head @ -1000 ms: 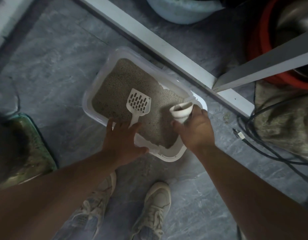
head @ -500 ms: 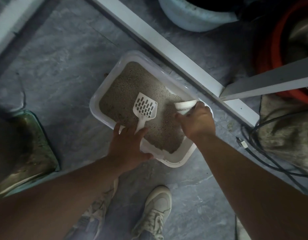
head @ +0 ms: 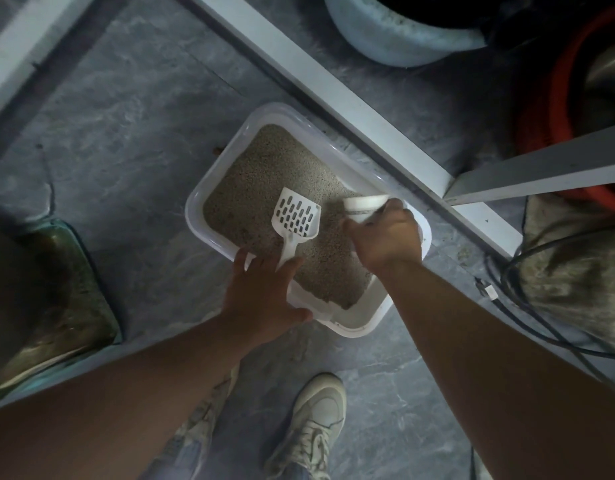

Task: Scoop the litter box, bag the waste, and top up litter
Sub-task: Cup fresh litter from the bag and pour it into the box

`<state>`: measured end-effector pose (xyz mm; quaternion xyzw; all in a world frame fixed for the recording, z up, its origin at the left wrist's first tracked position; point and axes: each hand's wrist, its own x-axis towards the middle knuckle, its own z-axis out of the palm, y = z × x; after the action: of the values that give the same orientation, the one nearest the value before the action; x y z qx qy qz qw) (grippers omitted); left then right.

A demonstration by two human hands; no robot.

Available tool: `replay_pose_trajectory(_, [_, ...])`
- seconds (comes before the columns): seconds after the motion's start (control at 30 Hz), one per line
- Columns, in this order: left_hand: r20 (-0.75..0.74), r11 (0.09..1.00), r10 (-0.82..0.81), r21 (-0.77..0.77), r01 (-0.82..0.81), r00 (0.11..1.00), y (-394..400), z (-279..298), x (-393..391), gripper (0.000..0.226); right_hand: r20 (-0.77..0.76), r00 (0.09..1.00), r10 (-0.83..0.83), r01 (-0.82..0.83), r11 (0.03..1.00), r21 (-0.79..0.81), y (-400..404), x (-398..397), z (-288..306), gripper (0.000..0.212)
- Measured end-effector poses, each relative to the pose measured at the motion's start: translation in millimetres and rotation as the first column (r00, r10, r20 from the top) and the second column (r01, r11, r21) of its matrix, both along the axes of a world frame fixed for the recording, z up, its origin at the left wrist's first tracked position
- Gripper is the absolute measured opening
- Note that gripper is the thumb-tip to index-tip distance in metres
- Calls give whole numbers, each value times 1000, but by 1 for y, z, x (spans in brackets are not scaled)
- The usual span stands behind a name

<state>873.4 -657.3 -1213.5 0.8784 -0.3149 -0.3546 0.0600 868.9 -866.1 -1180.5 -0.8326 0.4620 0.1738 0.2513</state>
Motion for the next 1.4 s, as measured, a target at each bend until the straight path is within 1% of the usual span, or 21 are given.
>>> replay_pose_trajectory(0.1, [1,1000,5,-6,-5,1000,1,0,0,96,12,999,-50,50,999,-15,-6,-1,-3,69])
replay_pose_trajectory(0.23, [-2,1000,1,0,-1,1000,1,0,0,96,-38,984,-173,173,985,-4,-15,-17,-6,74])
replay_pose_trajectory(0.3, [6,1000,2,-8,-2,1000,1,-2,0,96,-5,986,-164,164,986,-2,-11,-10,-8,78])
replay_pose_trajectory(0.4, [16,1000,3,-15,-2,1000,2,-4,-1,97,54,987,-150,149,989,9,-3,2,-10,77])
replay_pose_trajectory(0.57, [16,1000,-9,-16,9,1000,4,-5,-1,96,-23,978,-207,207,978,16,-8,-12,-12,80])
replay_pose_trajectory(0.67, [22,1000,0,-25,1,1000,3,-6,-1,97,16,986,-166,166,986,16,-5,-7,-11,73])
replay_pose_trajectory(0.73, [31,999,9,-31,-8,999,3,-6,-2,97,45,983,-179,179,984,18,-7,-4,-12,75])
replay_pose_trajectory(0.83, [25,1000,1,-16,0,1000,3,-6,-2,96,5,972,-233,233,972,9,-14,-16,-13,82])
replay_pose_trajectory(0.9, [27,1000,5,-24,-4,1000,3,-6,-1,95,4,975,-221,221,975,3,-15,-25,-14,84])
replay_pose_trajectory(1.0, [26,1000,4,-28,-3,1000,2,-6,-2,95,32,972,-234,234,972,-6,-18,-28,-12,78])
replay_pose_trajectory(1.07, [21,999,13,-32,-13,1000,2,-6,-3,95,25,962,-273,273,962,-6,-25,-31,-11,75])
replay_pose_trajectory(1.17, [26,999,8,-36,-7,1000,2,-6,-2,95,-14,955,-297,297,955,-17,-34,-47,-10,76])
replay_pose_trajectory(1.23, [27,999,1,-34,0,1000,2,-7,-2,94,-74,958,-276,276,961,-16,-34,-63,-10,77])
replay_pose_trajectory(1.3, [27,999,6,-40,-5,1000,2,-7,-2,95,-132,972,-195,198,980,11,-29,-81,-10,73])
replay_pose_trajectory(1.4, [28,999,15,-40,-14,1000,2,-8,-2,95,-135,976,-169,175,984,36,-24,-100,-7,70])
